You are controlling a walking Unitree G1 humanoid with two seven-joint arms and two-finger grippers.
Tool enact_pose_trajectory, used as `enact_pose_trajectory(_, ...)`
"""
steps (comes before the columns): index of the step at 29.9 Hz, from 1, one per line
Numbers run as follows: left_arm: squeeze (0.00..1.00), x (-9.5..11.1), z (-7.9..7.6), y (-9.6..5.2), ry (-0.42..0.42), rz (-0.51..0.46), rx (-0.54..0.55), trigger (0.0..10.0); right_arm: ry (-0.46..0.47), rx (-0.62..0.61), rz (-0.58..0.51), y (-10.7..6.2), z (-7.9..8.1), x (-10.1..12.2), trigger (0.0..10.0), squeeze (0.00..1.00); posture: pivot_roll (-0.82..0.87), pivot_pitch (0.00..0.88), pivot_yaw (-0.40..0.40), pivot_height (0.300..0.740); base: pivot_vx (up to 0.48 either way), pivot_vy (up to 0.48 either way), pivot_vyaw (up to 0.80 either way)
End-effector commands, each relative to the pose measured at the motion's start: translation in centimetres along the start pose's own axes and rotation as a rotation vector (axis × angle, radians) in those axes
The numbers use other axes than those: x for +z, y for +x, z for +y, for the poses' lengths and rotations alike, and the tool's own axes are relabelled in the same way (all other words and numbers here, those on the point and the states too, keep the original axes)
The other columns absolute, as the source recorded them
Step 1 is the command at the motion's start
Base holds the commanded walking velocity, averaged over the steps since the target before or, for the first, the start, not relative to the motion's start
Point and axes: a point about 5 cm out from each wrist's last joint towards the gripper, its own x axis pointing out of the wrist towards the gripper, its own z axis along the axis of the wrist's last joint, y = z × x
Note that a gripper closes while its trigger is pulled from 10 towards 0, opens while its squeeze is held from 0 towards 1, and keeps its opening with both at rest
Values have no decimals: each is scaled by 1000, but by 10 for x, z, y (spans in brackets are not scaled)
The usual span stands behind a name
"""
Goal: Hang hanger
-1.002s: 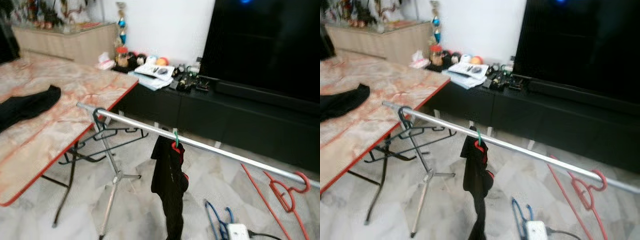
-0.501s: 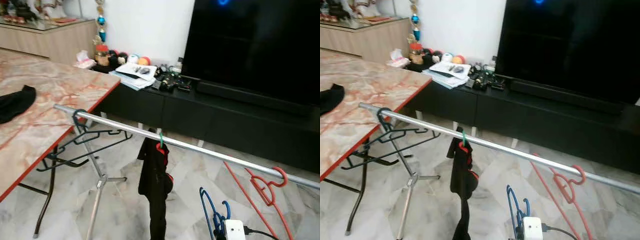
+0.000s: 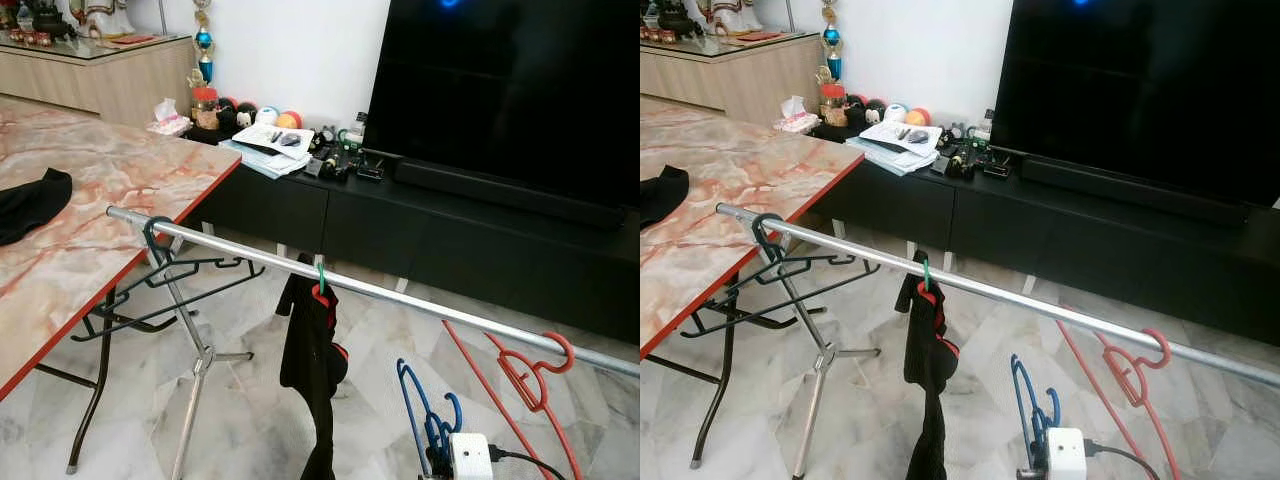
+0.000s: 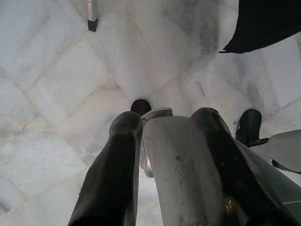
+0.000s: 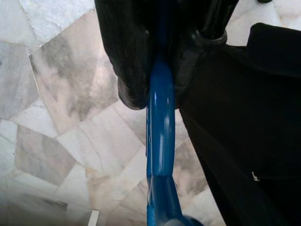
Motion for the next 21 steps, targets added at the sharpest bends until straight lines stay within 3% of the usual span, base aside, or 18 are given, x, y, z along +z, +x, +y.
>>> enact_pose_trajectory(1,0,-13,-4,-2,34,46,-5,10000,-15,4,-22,1,-3,5,10000,0,128,0,-104,740,0,0,0)
enact_pose_trajectory(6,0,-8,1,-2,40,-21,77,10000,-23,35,-7,1,-1,4,10000,0,134,0,-102,740,0,0,0)
enact_pose_trajectory(10,0,-4,3,-4,-1,-97,133,10000,-42,47,-2,1,0,3,10000,0,133,0,-97,740,0,0,0)
enact_pose_trajectory(21,0,5,5,-7,-31,-234,151,10000,-46,52,5,0,2,1,10000,0,127,0,-87,740,0,0,0)
